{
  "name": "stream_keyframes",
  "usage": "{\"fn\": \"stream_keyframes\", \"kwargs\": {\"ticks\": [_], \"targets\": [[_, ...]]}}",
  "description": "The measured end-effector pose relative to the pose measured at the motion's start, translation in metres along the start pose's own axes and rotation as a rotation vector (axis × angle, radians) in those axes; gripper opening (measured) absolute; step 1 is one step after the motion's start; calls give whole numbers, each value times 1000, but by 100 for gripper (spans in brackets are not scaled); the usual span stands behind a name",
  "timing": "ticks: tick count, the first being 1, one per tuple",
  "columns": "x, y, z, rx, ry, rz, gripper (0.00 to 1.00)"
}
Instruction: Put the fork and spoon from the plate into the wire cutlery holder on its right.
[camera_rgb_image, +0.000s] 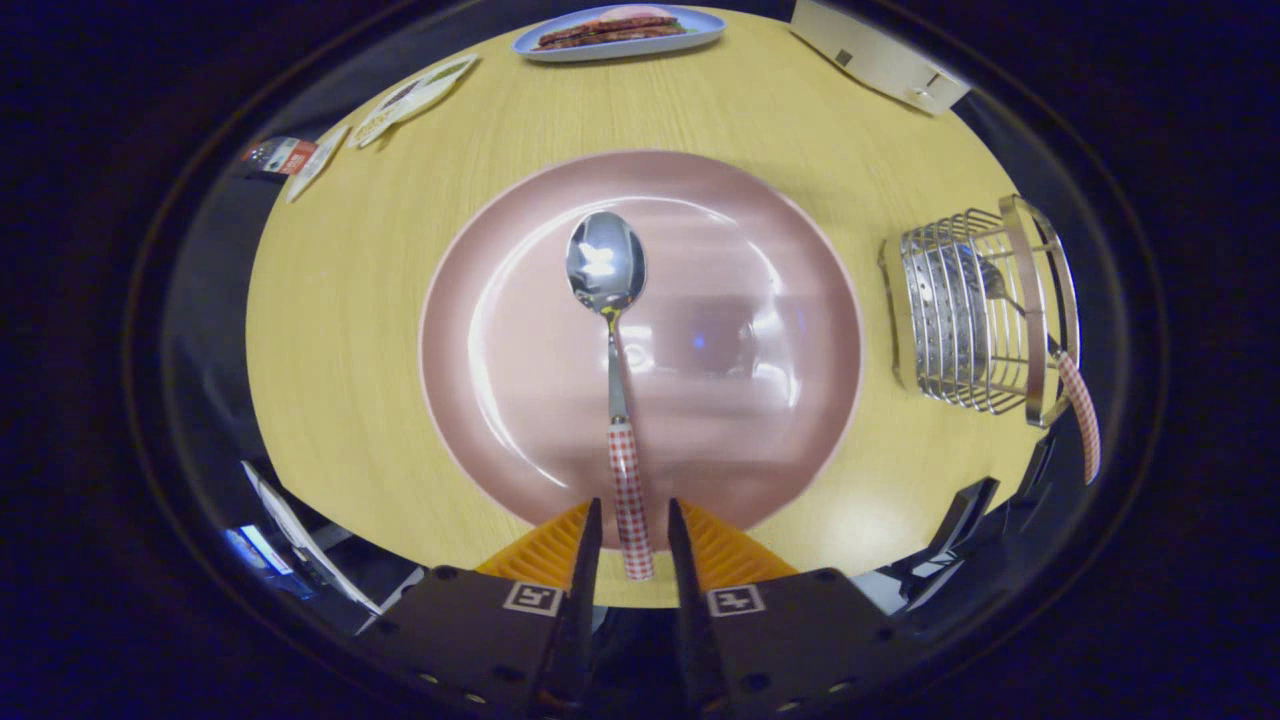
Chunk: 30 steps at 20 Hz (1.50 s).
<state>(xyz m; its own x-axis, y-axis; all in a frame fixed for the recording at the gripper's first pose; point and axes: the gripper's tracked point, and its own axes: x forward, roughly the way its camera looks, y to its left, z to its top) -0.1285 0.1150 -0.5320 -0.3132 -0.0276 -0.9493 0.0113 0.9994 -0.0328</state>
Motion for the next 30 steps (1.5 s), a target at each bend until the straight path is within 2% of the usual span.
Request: {"fn": "stream_keyframes", "kwargs": {"ticks": [1,3,4,5,6,12,15,19,22,26,30], "targets": [[0,0,-1,-2,3,-2,29],[4,-1,-2,5,13,-5,28],[-5,-2,-4,-1,26,-13,11],[-9,-2,-4,-5,34,-5,11],[-15,-3,-7,-6,46,-1,2],[-94,-1,-24,-3,125,89,2],[-133,-25,-30,-42,152,53,2],[-175,-68,-29,-67,193,-40,2],[-186,-101,-29,-47,225,-89,2],[-192,-131,-36,21,344,-85,2],[-185,-161,-33,27,467,-124,1]]}}
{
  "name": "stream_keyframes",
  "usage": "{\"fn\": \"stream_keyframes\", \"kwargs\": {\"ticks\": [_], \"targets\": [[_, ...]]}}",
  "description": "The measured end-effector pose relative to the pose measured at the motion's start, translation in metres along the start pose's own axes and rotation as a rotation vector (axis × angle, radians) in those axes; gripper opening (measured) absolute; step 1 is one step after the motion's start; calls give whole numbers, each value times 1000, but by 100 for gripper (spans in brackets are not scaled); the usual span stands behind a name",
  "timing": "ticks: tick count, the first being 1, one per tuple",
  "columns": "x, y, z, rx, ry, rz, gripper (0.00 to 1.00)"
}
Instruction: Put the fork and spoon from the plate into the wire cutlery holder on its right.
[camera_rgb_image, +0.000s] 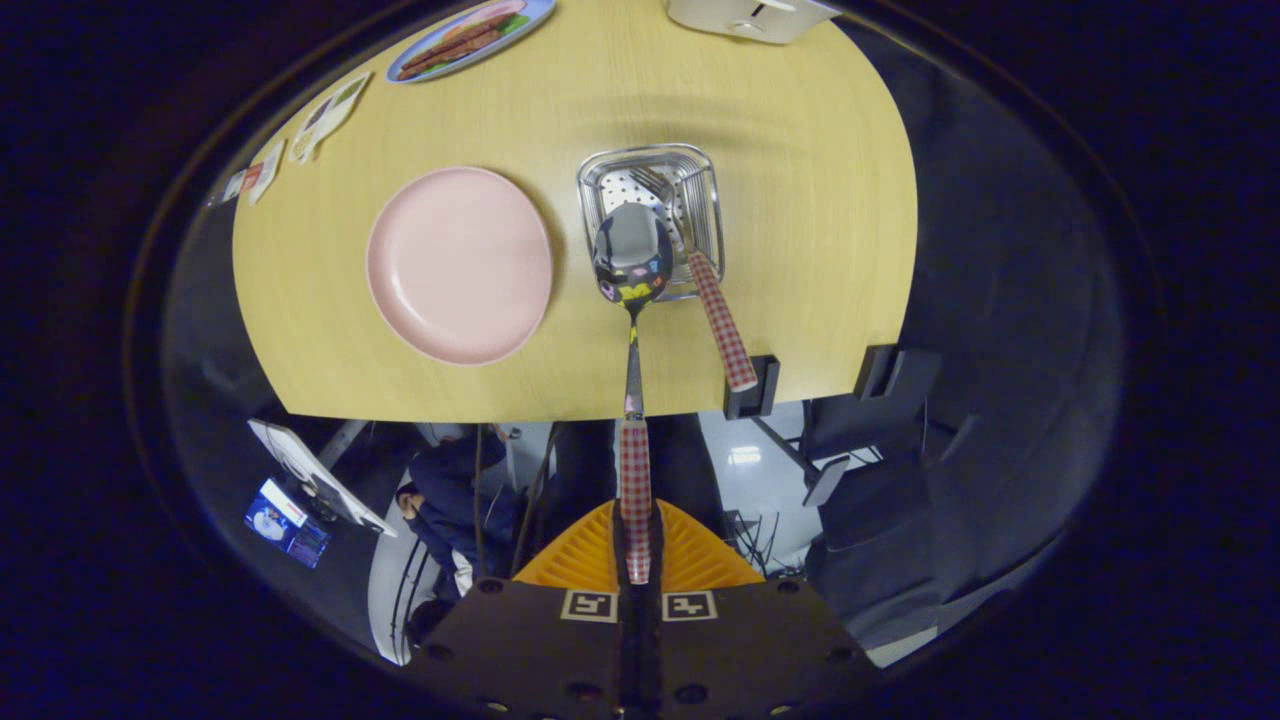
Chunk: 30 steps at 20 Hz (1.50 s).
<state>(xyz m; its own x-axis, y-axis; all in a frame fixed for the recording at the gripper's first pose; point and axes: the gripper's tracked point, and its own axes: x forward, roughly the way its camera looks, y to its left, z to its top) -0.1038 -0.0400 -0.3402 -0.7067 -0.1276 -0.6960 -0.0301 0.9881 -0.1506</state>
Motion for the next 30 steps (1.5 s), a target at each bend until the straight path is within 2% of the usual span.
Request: {"fn": "stream_keyframes", "kwargs": {"ticks": [8,17,20,23,24,25,26,29,30], "targets": [[-8,-19,36,-161,131,-188,2],[-11,-24,65,-224,200,-319,2],[-12,-20,70,-238,207,-327,1],[-12,-13,77,-241,170,-329,11],[-16,-11,82,-234,154,-323,21],[-20,-9,89,-230,130,-319,21],[-24,-11,89,-227,108,-319,30],[-38,-7,88,-226,56,-298,40],[-38,-2,87,-217,9,-267,50]]}}
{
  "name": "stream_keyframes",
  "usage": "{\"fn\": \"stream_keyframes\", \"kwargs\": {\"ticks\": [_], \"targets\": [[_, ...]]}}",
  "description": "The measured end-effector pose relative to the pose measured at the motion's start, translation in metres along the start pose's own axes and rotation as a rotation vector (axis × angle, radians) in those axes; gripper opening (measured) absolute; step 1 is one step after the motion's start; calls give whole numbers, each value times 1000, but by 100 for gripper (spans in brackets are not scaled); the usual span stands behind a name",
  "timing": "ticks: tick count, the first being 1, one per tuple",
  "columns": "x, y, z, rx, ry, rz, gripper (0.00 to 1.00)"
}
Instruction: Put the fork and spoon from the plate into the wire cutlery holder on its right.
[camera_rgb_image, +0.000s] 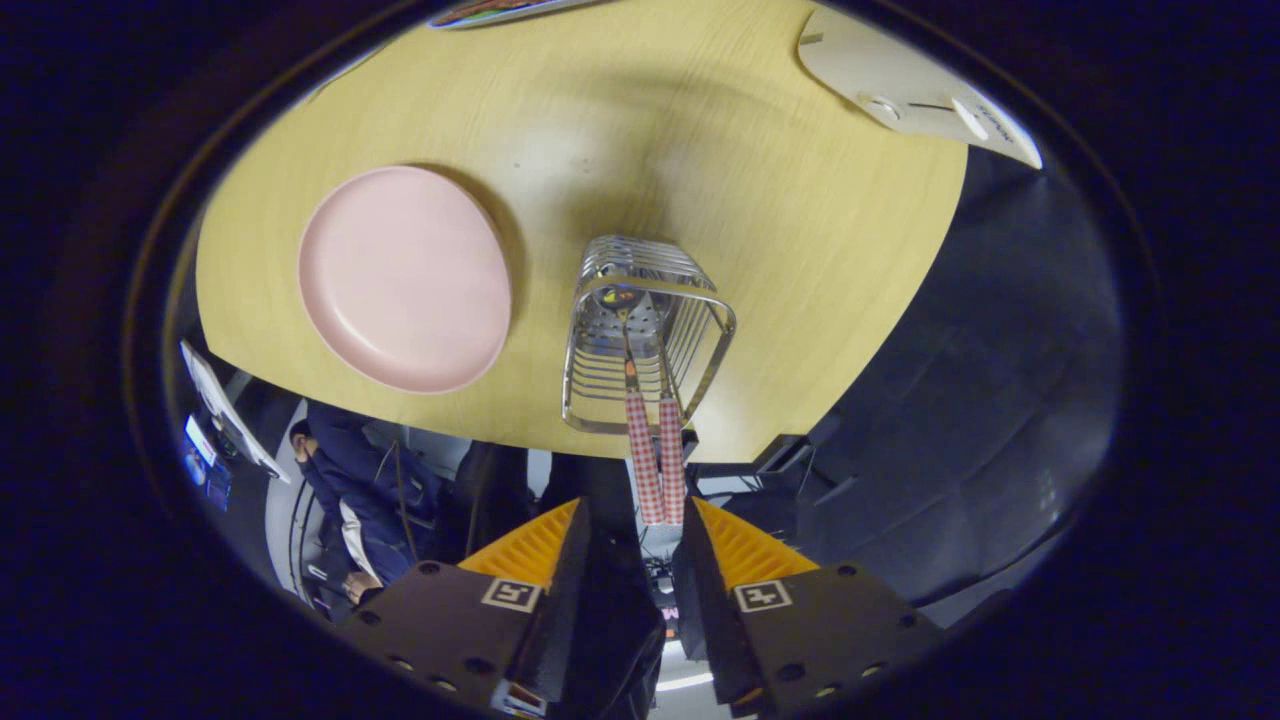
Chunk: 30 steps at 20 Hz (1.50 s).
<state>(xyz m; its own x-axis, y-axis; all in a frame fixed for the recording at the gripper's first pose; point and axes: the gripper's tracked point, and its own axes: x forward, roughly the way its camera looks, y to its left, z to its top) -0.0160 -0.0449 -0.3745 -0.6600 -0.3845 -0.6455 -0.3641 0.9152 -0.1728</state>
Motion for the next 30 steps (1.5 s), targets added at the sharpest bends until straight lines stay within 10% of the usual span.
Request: {"fn": "stream_keyframes", "kwargs": {"ticks": [9,19,30], "targets": [[-52,19,9,46,-581,130,89],[-185,70,-56,173,-1562,319,95],[-225,99,-151,216,-1969,335,96]]}}
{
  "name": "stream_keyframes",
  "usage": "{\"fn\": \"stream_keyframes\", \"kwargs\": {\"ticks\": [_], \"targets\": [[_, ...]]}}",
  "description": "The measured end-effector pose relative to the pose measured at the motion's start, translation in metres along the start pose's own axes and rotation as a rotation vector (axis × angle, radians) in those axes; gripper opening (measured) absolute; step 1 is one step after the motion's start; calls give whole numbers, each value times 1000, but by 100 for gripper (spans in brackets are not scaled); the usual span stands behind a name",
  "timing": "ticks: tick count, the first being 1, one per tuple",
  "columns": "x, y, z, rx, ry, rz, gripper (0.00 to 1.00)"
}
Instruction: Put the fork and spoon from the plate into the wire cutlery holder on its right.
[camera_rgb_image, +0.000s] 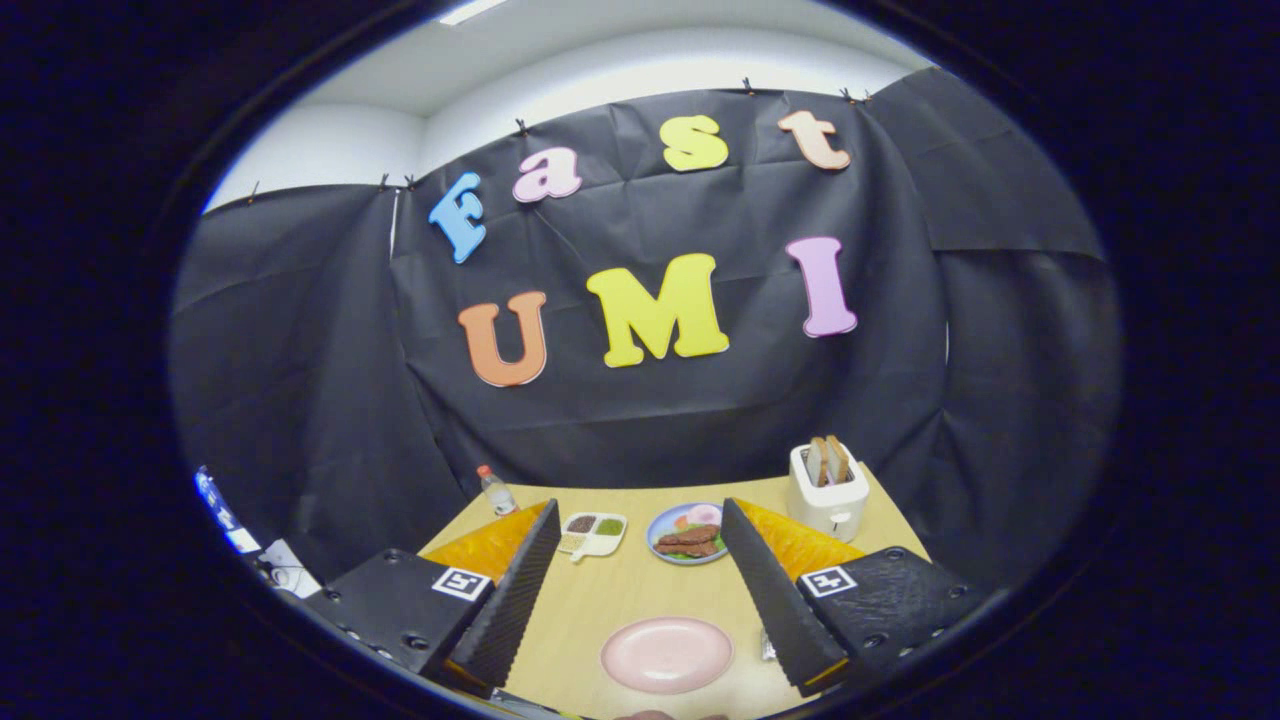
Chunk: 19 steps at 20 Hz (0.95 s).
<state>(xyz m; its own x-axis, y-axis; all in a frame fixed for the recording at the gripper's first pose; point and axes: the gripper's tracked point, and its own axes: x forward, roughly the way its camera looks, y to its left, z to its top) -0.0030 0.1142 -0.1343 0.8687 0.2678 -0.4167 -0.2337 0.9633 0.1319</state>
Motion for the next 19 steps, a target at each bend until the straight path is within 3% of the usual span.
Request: {"fn": "stream_keyframes", "kwargs": {"ticks": [7,12,14,16,18,19], "targets": [[-33,-54,42,-79,-162,-145,96],[-57,-73,77,-102,-256,-194,96],[-79,-78,122,-109,-364,-226,96],[-113,-74,177,-128,-583,-234,96],[-135,-51,206,-77,-783,-129,95],[-138,-49,205,-12,-819,-98,95]]}}
